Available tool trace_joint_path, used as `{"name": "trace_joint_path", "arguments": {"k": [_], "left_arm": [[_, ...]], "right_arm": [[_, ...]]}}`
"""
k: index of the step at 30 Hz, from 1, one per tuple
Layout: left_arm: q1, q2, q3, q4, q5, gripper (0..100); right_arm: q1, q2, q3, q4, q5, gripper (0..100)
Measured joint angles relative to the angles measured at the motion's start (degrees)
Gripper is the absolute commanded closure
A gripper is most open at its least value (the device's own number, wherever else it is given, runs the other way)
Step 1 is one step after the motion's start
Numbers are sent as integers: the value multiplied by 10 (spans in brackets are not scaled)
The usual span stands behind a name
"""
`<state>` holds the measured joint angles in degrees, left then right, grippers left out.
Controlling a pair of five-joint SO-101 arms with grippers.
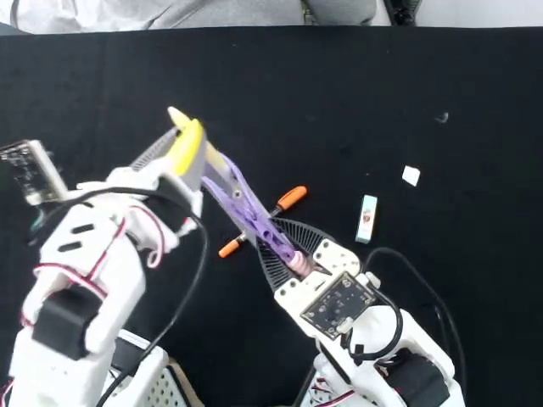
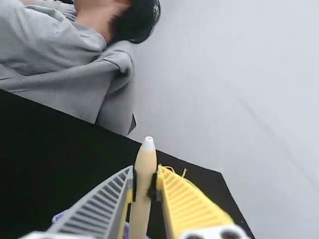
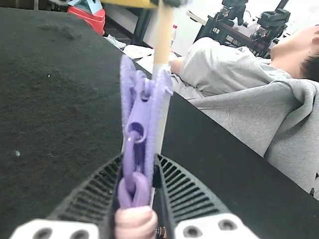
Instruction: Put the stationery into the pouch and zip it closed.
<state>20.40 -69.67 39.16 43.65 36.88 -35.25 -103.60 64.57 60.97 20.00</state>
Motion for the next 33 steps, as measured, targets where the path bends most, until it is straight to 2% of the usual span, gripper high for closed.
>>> {"name": "trace_joint_path", "arguments": {"k": [4, 9, 15, 20, 26, 31, 33], "left_arm": [[43, -5, 63, -69, -33, 971], [85, -6, 128, -110, -65, 971], [84, -6, 117, -84, -95, 971], [48, -6, 105, -49, -97, 971], [49, -6, 98, -33, -98, 970], [61, -6, 95, -33, -102, 866], [62, -6, 98, -33, -102, 860]], "right_arm": [[1, 0, 0, 0, 0, 988], [1, 0, 0, 0, 0, 988], [1, 0, 0, 0, 0, 988], [1, 0, 0, 0, 0, 988], [1, 0, -7, 3, 0, 988], [1, 0, -11, 3, 0, 988], [1, 0, -11, 3, 0, 988]]}}
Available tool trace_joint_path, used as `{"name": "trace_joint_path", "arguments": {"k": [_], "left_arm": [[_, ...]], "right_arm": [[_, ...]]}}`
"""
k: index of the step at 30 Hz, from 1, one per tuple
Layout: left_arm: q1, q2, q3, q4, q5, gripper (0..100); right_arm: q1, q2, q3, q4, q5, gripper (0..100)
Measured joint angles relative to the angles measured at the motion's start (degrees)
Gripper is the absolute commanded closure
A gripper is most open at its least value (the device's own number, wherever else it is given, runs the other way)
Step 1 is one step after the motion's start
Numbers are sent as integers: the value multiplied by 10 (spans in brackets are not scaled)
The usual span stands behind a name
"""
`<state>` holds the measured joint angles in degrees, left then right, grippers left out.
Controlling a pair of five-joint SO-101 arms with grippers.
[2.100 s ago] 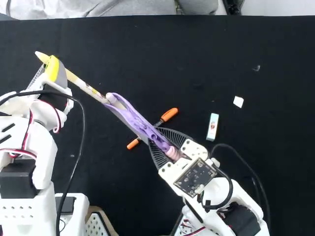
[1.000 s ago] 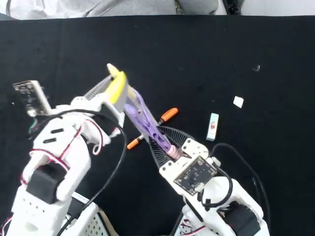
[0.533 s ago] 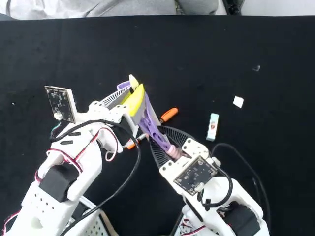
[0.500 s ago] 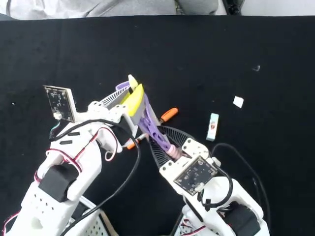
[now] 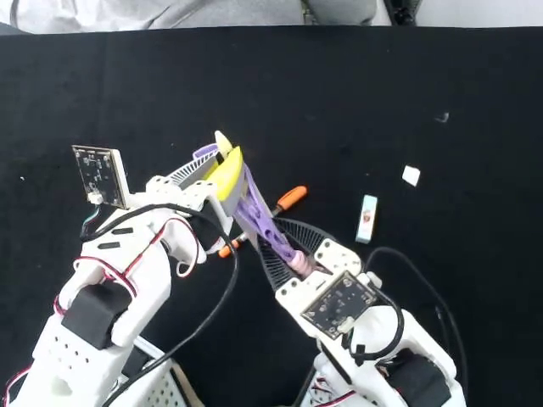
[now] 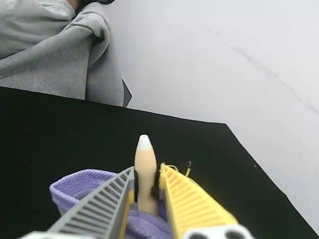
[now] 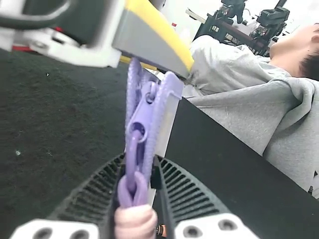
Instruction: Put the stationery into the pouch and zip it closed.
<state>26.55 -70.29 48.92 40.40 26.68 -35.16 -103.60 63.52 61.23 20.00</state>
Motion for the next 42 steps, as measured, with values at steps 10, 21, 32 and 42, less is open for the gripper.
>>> {"name": "trace_joint_path", "arguments": {"k": [10, 21, 32, 42], "left_arm": [[0, 0, -4, 2, 0, 797], [0, 0, -24, 11, -1, 793], [-64, 6, -168, 63, -4, 793], [-270, -1, -358, 86, -34, 795]], "right_arm": [[0, 0, -11, 1, 5, 988], [0, 0, -11, 1, 5, 988], [-3, 0, -33, 0, 6, 988], [-3, 0, -33, 0, 5, 988]]}}
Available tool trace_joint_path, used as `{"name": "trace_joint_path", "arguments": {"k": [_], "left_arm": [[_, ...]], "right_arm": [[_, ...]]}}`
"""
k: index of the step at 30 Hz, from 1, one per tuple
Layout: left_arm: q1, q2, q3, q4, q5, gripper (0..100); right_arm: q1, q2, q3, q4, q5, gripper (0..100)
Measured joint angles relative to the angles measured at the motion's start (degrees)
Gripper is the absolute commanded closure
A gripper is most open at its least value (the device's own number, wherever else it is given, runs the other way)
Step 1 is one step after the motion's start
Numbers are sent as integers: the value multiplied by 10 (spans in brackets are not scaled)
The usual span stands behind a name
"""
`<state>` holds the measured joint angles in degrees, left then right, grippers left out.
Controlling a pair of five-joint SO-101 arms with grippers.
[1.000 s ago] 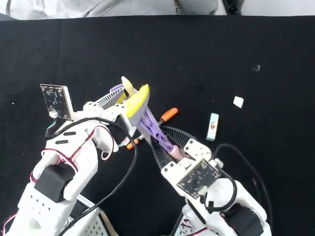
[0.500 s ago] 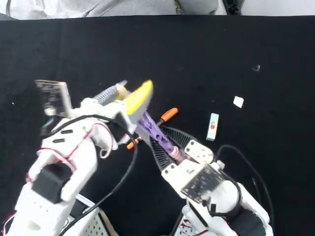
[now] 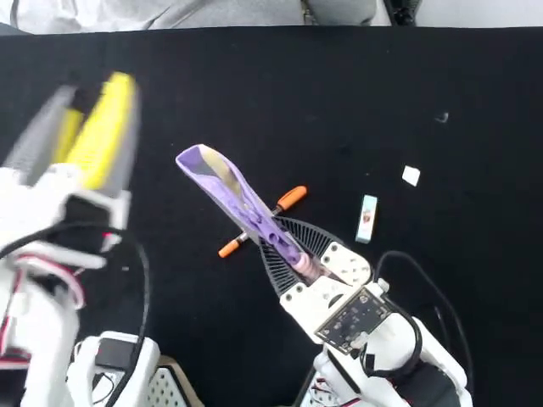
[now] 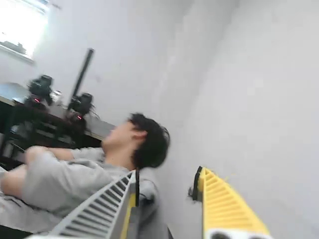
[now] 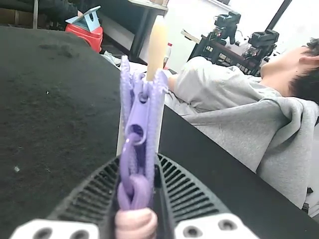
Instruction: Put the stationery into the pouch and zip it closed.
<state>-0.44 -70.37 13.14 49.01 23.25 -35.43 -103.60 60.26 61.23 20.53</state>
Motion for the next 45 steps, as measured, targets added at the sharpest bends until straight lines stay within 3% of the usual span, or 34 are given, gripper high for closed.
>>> {"name": "trace_joint_path", "arguments": {"k": [6, 12, 20, 27, 32, 37, 41, 45], "left_arm": [[-158, 0, 25, 23, 33, 794], [-188, 4, 170, 7, 98, 797], [-41, 10, 407, -205, 103, 797], [89, 10, 452, -310, 76, 798], [181, 8, 444, -296, 72, 798], [291, -24, 345, -166, 31, 798], [316, -87, 292, -91, 2, 798], [323, -143, 308, -83, -4, 798]], "right_arm": [[0, 0, -40, 0, 3, 988], [-1, 0, -116, -11, 3, 988], [-1, 0, -178, 4, 3, 988], [-1, 0, -184, 10, -18, 988], [-18, 0, -171, 9, -21, 988], [-25, -1, -126, 4, -4, 988], [-25, -2, -76, -15, 4, 988], [-29, 0, -11, -41, 5, 988]]}}
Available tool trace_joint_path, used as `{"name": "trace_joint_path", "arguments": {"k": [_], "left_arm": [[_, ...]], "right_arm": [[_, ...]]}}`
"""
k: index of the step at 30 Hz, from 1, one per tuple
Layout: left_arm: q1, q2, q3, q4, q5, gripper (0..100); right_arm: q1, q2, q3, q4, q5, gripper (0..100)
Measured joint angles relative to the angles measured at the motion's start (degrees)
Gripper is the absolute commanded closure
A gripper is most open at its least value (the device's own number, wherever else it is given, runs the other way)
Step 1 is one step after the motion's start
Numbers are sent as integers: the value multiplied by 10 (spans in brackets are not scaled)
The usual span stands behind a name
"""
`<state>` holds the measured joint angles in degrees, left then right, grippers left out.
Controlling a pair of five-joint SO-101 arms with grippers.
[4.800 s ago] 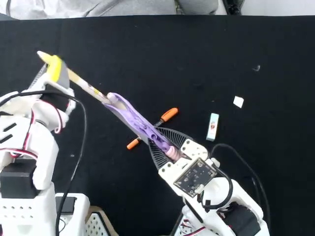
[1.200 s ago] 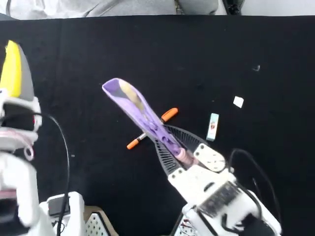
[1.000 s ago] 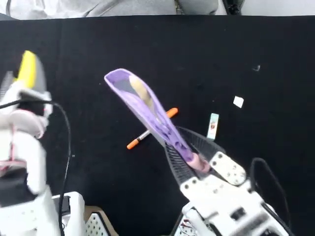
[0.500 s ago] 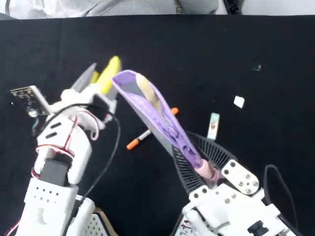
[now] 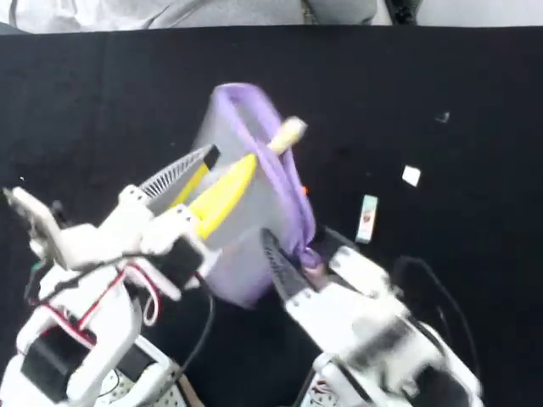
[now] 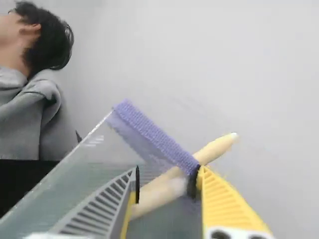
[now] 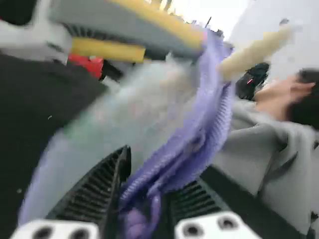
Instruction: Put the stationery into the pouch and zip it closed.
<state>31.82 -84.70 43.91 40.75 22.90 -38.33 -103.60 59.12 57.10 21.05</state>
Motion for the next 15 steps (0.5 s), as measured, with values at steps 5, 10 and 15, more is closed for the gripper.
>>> {"name": "trace_joint_path", "arguments": {"k": [5, 10, 15], "left_arm": [[-115, -79, 40, 0, 0, 798], [-279, -178, 95, 0, 47, 798], [-376, -192, 123, -2, 102, 798]], "right_arm": [[34, 0, 26, -50, 4, 988], [102, 0, 26, -117, -11, 988], [168, 0, 40, -148, -98, 988]]}}
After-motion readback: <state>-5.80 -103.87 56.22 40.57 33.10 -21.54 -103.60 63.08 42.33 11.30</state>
